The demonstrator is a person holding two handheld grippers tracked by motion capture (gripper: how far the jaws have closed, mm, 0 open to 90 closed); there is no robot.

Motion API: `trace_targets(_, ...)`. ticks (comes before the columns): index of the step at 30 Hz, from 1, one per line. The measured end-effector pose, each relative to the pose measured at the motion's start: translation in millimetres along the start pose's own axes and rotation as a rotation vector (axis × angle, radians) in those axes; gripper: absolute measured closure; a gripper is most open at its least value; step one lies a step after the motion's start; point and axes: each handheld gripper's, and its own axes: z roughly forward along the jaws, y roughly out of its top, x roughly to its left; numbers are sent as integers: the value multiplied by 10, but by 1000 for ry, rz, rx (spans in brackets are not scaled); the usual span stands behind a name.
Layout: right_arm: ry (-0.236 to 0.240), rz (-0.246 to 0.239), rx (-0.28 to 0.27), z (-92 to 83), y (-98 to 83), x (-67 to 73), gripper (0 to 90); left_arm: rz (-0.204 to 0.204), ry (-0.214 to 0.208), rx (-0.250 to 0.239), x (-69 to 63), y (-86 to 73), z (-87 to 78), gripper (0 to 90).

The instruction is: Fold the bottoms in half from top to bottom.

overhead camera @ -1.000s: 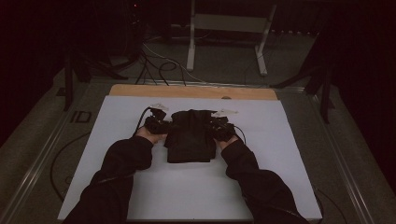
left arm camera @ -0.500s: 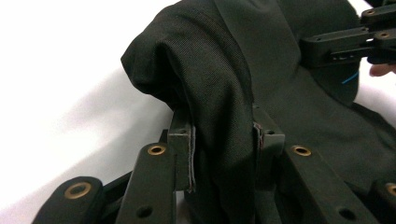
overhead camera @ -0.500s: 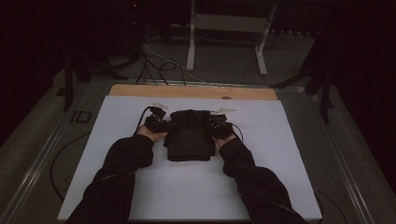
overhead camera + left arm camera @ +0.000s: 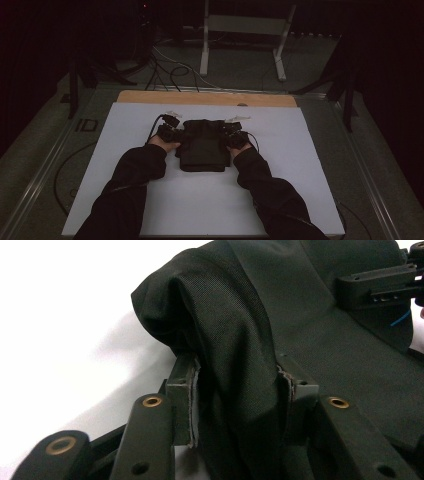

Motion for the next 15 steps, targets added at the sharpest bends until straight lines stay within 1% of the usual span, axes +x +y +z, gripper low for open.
trace_targets(2,4,2,4,15,4,-25,777,3,5,1,-2,-1,-1,586)
trace_targets(3,9,-5,1,23,4,-35,777,3,9,3,-2,-1,0,581)
trace_targets(5,14,-13,5,33,4,-50,775,-3,10,4,5,-3,-2,569)
trace_targets(6,19,-2,3,35,5,-49,776,-8,9,1,6,-6,0,569)
trace_targets(9,19,-14,1,46,-2,-65,772,-8,13,2,10,-8,1,569)
trace_targets(11,15,-8,1,52,-9,-75,743,-6,24,5,12,-8,3,537)
trace_targets(13,11,0,-8,57,-14,-83,700,-7,42,2,14,-9,-2,480)
trace_targets(14,10,2,-6,49,-13,-90,666,-7,53,-3,13,-9,-11,452)
trace_targets(15,12,8,-6,40,-9,-92,638,-11,53,-14,14,-9,-20,428)
